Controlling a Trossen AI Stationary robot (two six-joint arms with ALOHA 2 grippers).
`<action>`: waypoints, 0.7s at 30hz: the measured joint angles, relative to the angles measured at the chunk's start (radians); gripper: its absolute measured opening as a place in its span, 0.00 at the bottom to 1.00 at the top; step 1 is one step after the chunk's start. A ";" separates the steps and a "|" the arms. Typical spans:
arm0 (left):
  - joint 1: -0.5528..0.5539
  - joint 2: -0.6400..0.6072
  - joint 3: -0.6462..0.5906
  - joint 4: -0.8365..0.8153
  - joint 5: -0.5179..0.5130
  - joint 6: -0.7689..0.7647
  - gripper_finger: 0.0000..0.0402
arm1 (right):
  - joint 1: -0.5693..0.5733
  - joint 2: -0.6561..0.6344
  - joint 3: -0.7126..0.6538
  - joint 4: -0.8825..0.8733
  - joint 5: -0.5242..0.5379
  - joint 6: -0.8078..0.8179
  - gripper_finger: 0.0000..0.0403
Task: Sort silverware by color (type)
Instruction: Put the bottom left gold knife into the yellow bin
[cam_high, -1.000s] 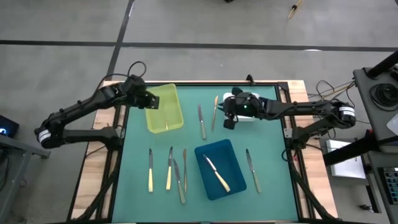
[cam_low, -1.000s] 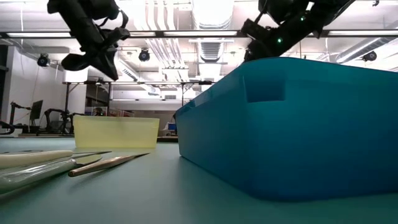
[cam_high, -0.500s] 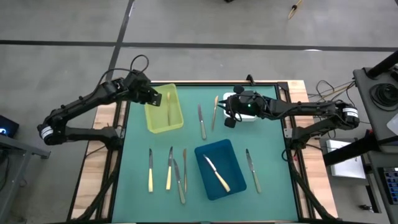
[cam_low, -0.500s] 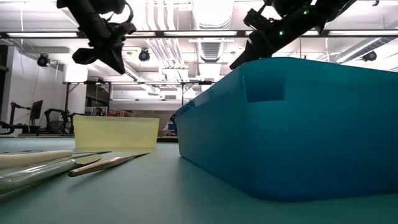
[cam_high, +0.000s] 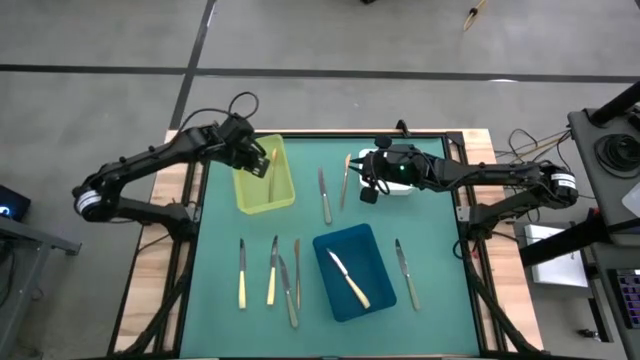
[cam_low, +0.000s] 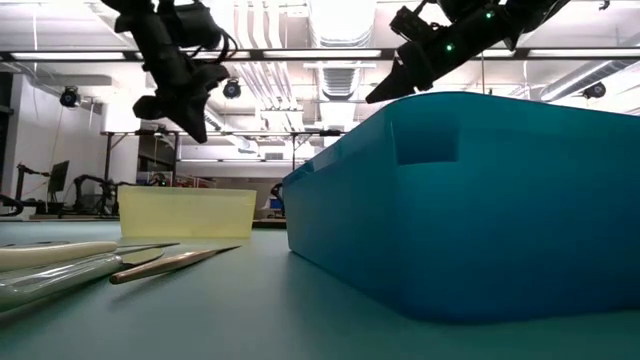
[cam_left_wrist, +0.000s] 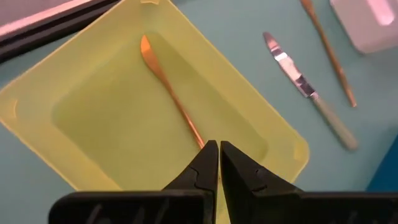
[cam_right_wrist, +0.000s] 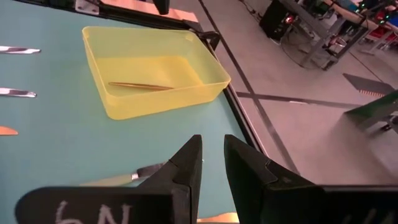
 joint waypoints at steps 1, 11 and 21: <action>0.000 0.010 0.000 0.003 0.000 0.032 0.00 | 0.000 0.000 0.000 0.000 0.000 -0.001 0.15; -0.007 0.165 -0.001 0.005 -0.002 0.201 0.00 | 0.000 0.000 0.001 -0.004 0.000 -0.012 0.15; -0.015 0.308 -0.001 0.002 -0.002 0.281 0.00 | 0.000 0.000 0.001 -0.005 0.000 -0.031 0.15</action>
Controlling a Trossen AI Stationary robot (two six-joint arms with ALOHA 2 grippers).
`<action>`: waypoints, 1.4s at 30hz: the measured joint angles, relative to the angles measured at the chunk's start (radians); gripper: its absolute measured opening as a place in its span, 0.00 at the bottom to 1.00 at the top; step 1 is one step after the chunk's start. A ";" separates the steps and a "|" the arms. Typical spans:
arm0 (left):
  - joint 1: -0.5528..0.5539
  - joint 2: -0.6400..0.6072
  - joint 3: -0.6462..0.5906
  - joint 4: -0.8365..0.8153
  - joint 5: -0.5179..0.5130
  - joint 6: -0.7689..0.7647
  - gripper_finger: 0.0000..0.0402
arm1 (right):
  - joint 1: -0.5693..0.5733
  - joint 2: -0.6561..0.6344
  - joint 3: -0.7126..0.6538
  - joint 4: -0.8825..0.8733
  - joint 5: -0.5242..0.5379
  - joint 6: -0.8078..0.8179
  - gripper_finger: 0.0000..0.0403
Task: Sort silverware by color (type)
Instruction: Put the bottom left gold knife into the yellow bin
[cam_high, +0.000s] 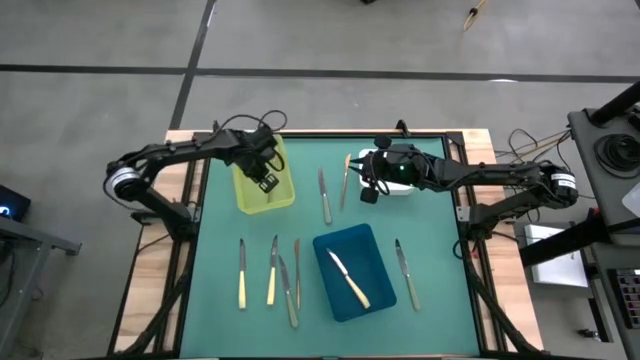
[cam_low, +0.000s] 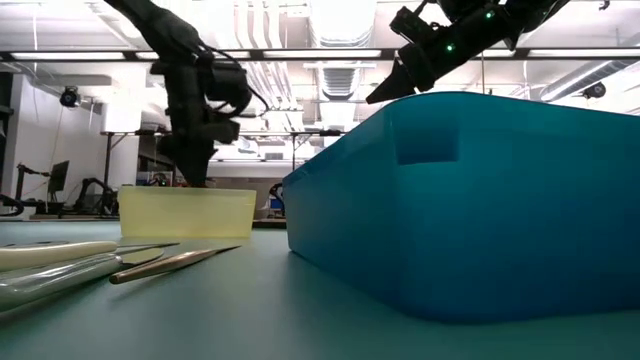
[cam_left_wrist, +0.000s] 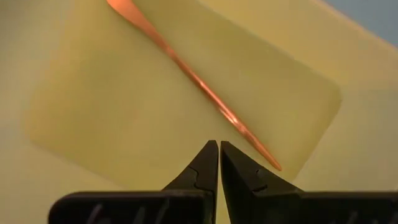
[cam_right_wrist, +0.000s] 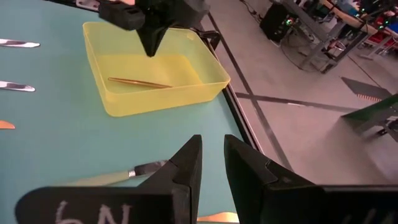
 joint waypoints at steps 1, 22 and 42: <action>-0.002 0.010 0.000 -0.001 0.000 0.007 0.00 | 0.000 0.000 0.000 0.000 0.000 -0.002 0.15; -0.069 0.105 0.000 0.064 -0.076 0.486 0.00 | 0.000 0.000 0.000 -0.007 0.000 -0.014 0.15; -0.068 0.111 -0.014 0.089 -0.079 0.509 0.00 | 0.000 0.000 0.000 -0.013 0.000 -0.028 0.15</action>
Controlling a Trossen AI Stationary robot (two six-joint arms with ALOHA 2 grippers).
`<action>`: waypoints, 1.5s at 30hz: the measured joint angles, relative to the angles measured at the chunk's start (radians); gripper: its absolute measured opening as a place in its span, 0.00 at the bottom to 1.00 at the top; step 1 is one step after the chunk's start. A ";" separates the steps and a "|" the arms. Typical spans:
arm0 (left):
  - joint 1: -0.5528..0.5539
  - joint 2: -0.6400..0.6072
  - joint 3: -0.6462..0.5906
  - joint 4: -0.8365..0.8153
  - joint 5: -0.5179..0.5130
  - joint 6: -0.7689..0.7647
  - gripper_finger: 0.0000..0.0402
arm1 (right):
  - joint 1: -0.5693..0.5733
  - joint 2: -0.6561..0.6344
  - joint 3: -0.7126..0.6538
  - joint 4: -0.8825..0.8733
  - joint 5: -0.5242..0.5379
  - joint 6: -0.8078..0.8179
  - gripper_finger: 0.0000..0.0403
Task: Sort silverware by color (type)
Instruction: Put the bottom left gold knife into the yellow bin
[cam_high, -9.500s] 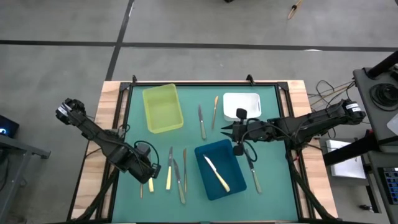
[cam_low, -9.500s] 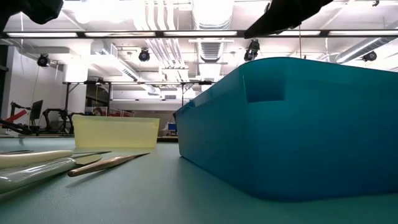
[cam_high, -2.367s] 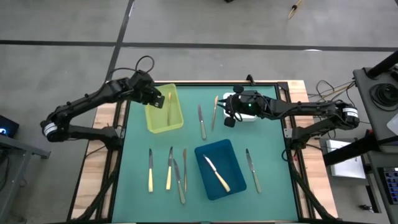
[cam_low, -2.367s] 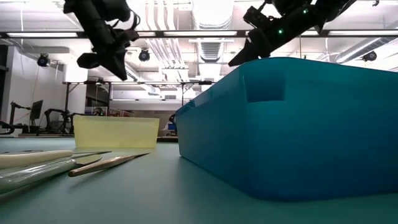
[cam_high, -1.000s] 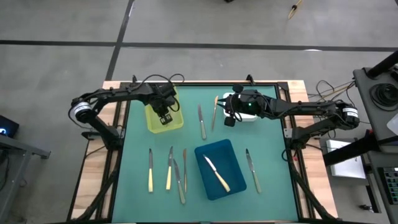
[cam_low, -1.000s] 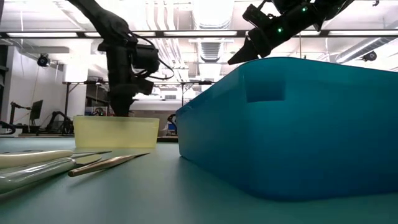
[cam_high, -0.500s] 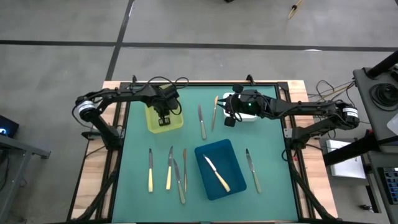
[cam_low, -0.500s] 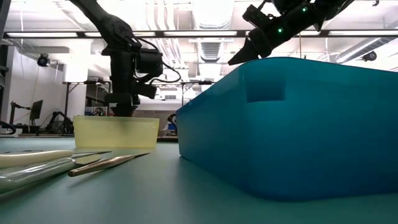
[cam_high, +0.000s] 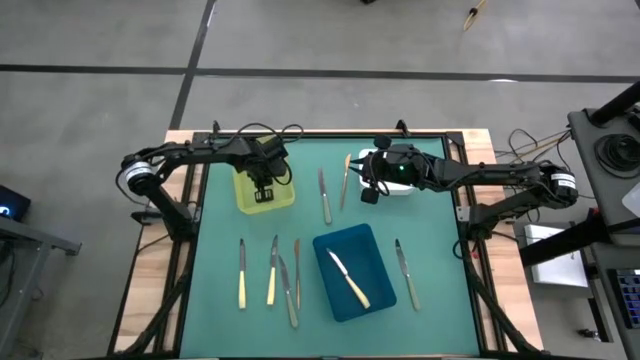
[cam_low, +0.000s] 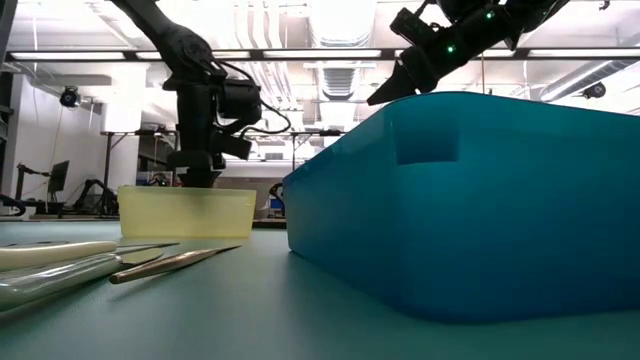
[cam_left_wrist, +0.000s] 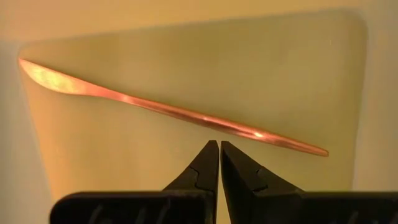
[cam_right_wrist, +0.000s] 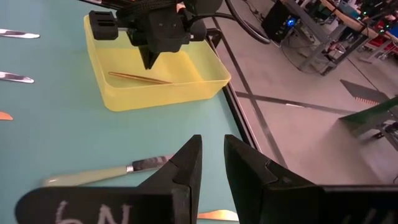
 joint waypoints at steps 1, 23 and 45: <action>0.000 0.000 -0.003 0.005 0.000 0.000 0.00 | 0.000 0.000 0.000 -0.003 0.000 0.000 0.15; 0.000 0.000 -0.089 0.060 0.009 -0.080 0.00 | 0.000 0.000 0.000 -0.010 0.000 -0.001 0.15; 0.001 -0.002 -0.032 0.044 0.041 -0.096 0.00 | 0.000 0.000 0.000 -0.012 0.000 -0.013 0.15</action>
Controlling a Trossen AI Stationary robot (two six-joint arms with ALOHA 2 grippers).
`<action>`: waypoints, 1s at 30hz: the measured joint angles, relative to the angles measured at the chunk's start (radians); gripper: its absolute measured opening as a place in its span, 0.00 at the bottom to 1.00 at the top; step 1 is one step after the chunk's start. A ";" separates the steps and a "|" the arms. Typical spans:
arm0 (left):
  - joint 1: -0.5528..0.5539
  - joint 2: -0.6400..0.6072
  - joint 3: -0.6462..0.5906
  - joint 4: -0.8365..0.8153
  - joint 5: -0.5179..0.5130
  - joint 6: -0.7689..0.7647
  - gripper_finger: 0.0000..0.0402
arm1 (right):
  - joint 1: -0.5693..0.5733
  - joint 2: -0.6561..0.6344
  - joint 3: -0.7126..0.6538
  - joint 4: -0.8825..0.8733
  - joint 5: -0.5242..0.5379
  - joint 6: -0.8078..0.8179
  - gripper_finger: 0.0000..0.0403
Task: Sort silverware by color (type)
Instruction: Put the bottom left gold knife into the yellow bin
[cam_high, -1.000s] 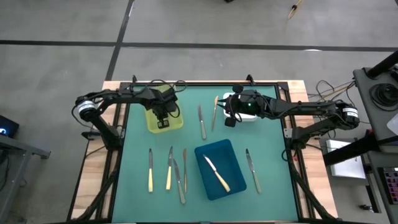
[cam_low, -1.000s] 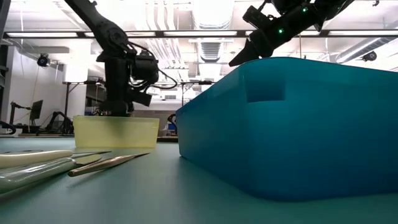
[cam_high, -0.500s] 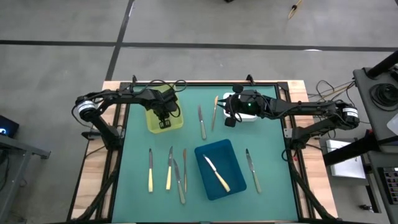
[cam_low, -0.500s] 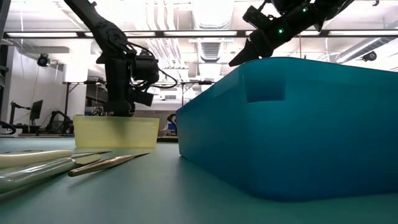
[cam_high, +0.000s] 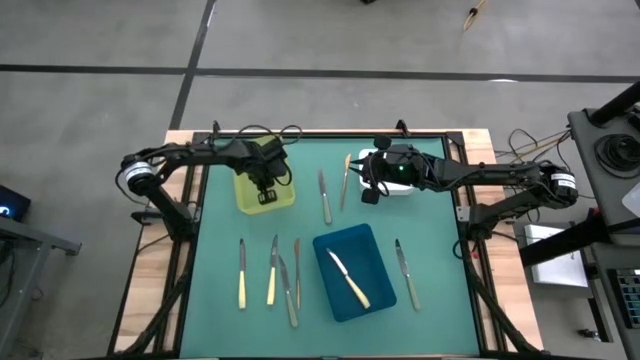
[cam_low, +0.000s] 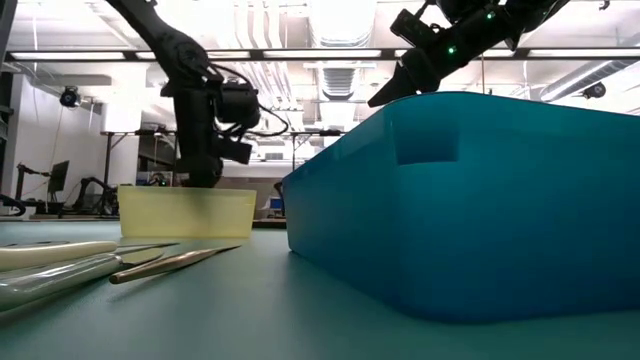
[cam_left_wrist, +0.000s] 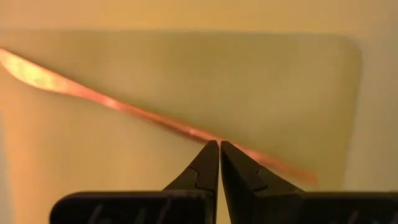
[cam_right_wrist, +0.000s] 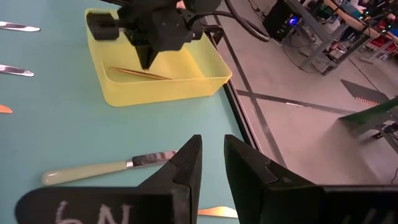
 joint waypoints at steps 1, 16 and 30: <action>0.001 -0.001 0.014 -0.041 -0.016 0.022 0.00 | 0.000 0.000 0.000 0.000 0.000 0.000 0.15; 0.002 0.029 0.036 -0.058 -0.001 0.164 0.00 | 0.000 0.000 0.000 -0.078 0.000 0.023 0.15; 0.004 0.036 0.025 -0.061 0.033 0.207 0.00 | -0.006 0.001 0.007 0.033 0.000 -0.025 0.15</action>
